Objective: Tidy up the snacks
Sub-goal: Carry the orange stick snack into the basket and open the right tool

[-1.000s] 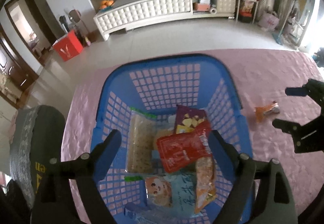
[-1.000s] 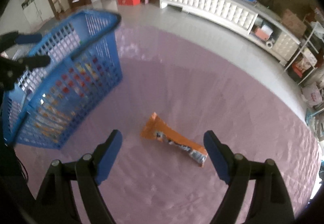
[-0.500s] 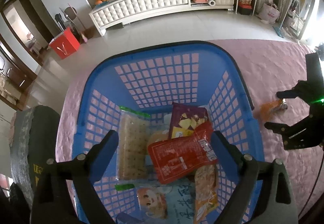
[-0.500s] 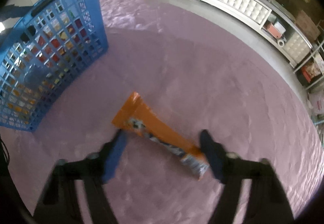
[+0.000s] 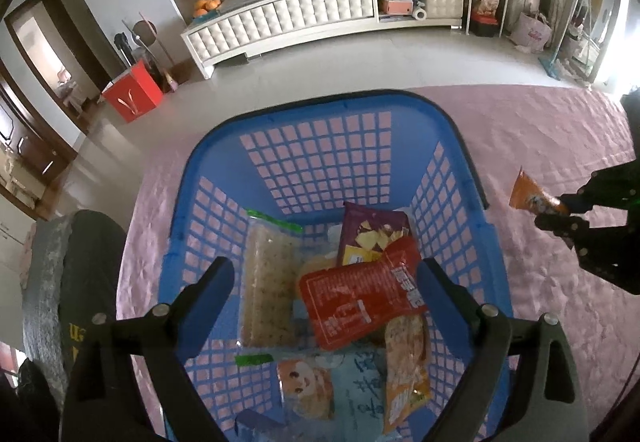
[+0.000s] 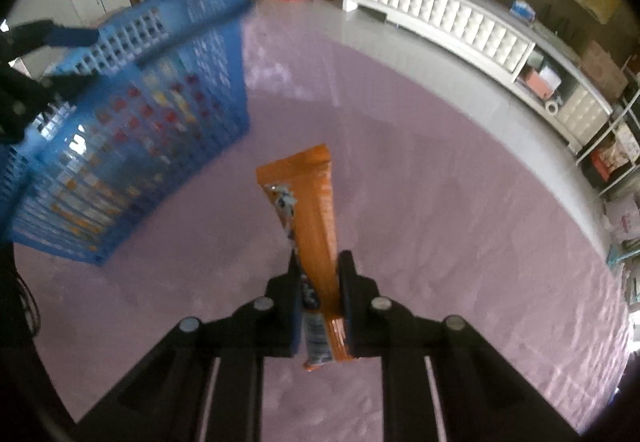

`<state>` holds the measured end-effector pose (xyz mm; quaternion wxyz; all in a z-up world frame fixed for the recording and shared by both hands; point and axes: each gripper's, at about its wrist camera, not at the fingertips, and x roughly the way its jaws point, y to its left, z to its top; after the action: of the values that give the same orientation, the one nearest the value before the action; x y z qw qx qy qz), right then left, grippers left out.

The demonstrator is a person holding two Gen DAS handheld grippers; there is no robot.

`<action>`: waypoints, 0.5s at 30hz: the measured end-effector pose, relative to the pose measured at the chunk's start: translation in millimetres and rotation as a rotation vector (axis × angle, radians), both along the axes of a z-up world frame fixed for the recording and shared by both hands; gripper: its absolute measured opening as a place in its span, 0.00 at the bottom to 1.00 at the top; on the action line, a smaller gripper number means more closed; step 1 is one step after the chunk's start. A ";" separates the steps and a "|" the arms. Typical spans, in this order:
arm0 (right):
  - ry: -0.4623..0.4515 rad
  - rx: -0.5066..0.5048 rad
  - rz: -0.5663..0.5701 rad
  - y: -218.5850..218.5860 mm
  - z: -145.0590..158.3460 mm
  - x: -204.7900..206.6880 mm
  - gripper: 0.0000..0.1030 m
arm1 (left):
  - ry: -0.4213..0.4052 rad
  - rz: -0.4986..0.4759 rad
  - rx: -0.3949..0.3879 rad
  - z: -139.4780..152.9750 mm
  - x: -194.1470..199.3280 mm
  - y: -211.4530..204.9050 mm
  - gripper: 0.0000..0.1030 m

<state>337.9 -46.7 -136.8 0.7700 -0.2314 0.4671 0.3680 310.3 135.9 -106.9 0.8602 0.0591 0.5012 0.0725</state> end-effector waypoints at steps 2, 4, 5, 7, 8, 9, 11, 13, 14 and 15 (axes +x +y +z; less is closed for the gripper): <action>-0.021 0.022 0.004 3.2 17.9 -8.8 0.19 | -0.016 -0.003 -0.008 7.0 -7.8 1.0 0.88; -0.044 0.036 0.013 7.4 36.0 -19.2 0.19 | -0.032 -0.004 -0.011 14.7 -13.0 1.8 0.88; -0.056 0.042 0.019 10.7 43.6 -24.7 0.19 | -0.043 -0.005 -0.017 20.0 -18.2 3.4 0.88; -0.078 0.053 0.031 17.8 57.3 -36.4 0.19 | -0.058 -0.001 -0.026 26.3 -25.3 5.0 0.88; -0.087 0.061 0.039 21.4 65.2 -43.5 0.19 | -0.067 0.003 -0.030 30.3 -29.7 6.7 0.88; -0.092 0.064 0.044 23.8 69.3 -48.7 0.19 | -0.079 0.010 -0.033 35.0 -34.0 9.5 0.88; -0.101 0.068 0.049 31.2 77.8 -55.3 0.19 | -0.105 0.024 -0.042 44.6 -44.3 15.1 0.88; -0.112 0.072 0.056 37.6 86.6 -59.1 0.19 | -0.122 0.026 -0.056 51.3 -53.8 19.3 0.88; -0.118 0.075 0.059 42.1 91.4 -64.7 0.19 | -0.131 0.024 -0.061 55.6 -58.4 20.6 0.88; -0.118 0.078 0.061 44.9 94.2 -65.1 0.19 | -0.141 0.018 -0.061 59.9 -64.8 22.3 0.88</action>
<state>272.8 -1.9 -42.6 0.7930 -0.2370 0.3988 0.3949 245.6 158.2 -47.0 0.8941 0.0230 0.4418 0.0690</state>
